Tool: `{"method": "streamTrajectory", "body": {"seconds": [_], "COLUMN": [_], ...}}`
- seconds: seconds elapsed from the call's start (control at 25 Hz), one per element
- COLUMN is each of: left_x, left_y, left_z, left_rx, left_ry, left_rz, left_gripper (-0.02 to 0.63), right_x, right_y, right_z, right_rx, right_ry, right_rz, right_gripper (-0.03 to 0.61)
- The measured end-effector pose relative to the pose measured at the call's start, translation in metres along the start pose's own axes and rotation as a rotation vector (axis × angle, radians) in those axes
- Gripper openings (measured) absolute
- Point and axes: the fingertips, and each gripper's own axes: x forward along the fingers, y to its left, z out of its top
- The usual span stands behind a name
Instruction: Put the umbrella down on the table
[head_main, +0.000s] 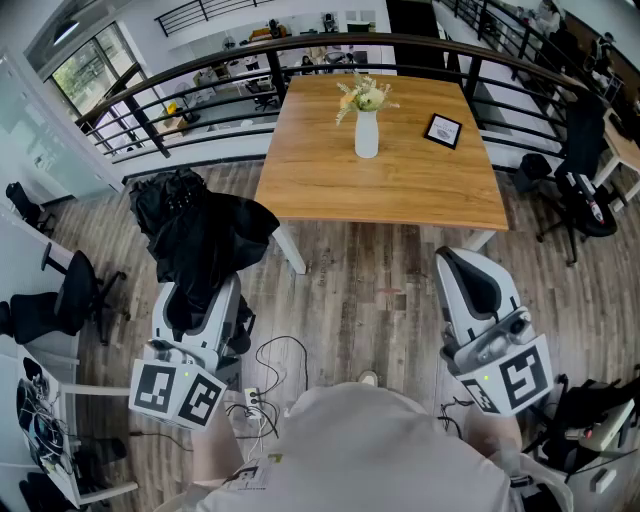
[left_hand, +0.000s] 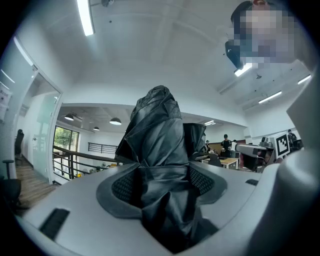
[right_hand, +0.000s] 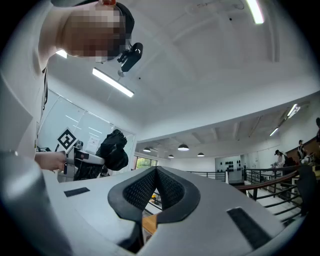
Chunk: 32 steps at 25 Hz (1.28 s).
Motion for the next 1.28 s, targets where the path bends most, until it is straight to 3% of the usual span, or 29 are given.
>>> {"method": "streamTrajectory", "body": {"seconds": [0.36,0.6,0.76,0.92,1.28], "left_x": [0.003,0.002,0.003,0.017,0.064], "left_y": [-0.008,-0.01,-0.019,-0.025,-0.036], "left_z": [0.001,0.001,-0.008,-0.015,-0.046], "left_rx": [-0.001,0.006,0.018,0.048,0.007], "left_ry": [0.001,0.013,0.024,0.038,0.048], "left_rz": [0.021,0.039,0.043,0.028,-0.044], "left_gripper": [0.282,0.283,0.284,0.284,0.284], "right_x": [-0.008,-0.006,-0.006,-0.003,0.008], "right_y": [-0.007,0.003,0.007,0.005,-0.02], "right_z": [-0.003,-0.003,-0.021,-0.036,-0.074], "right_rx": [0.018,0.042,0.036,0.067,0.092], "right_ry": [0.01,-0.03,-0.015,-0.001,0.033], "right_rz": [0.029,0.102,0.125,0.139,0.102], "right_gripper": [0.028,0.028,0.028,0.028,0.028]}}
